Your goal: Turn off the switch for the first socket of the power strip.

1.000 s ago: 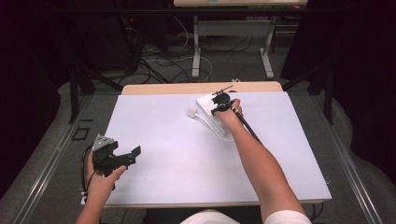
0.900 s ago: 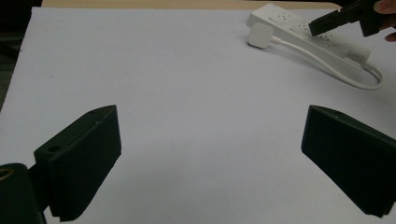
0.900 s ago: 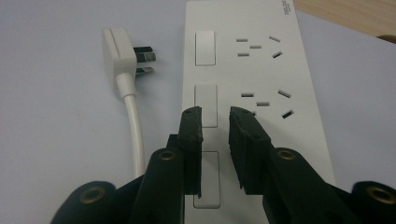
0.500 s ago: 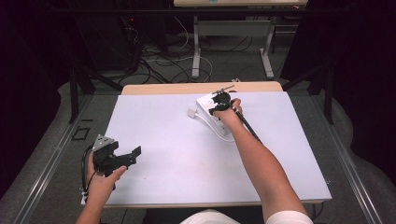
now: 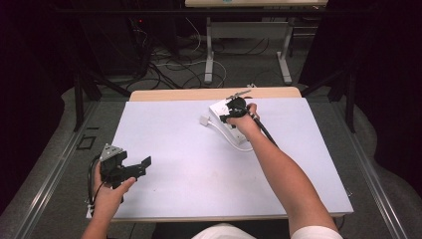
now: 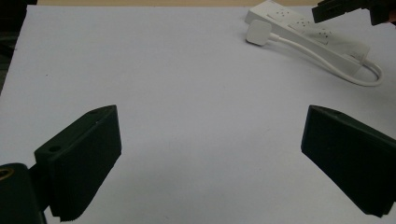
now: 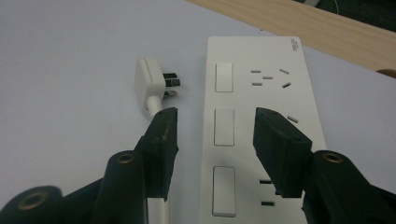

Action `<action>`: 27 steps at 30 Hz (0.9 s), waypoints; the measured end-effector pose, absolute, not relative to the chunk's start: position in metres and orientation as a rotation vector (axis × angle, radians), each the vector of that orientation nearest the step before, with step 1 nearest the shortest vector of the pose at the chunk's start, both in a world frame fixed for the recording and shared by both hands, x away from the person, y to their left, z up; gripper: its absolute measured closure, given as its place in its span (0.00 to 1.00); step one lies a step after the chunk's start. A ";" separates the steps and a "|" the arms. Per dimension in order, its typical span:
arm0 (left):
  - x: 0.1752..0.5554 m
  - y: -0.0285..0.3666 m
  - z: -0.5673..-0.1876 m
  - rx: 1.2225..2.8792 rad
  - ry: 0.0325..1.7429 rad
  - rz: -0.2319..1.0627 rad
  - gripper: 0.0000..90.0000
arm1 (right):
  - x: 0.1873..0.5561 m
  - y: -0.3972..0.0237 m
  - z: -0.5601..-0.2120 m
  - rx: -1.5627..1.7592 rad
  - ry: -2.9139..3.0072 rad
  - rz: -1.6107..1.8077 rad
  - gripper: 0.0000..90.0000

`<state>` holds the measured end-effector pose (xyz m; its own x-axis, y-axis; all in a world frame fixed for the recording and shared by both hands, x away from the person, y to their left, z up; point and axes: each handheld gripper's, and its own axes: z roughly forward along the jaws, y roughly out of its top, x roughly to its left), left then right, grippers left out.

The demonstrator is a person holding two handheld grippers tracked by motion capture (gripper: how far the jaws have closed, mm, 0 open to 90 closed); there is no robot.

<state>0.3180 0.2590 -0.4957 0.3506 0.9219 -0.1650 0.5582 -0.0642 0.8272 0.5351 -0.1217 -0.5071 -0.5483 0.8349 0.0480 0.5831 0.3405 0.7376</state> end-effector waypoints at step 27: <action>0.318 0.258 -0.496 1.741 1.323 0.527 0.06 | 0.497 -0.118 -0.475 1.157 2.277 1.091 0.16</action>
<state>0.3178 0.2584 -0.4960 0.3477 0.9234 -0.1629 0.5586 -0.0645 0.8269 0.4973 -0.1180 -0.4751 -0.5987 0.8006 0.0251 0.5210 0.3655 0.7713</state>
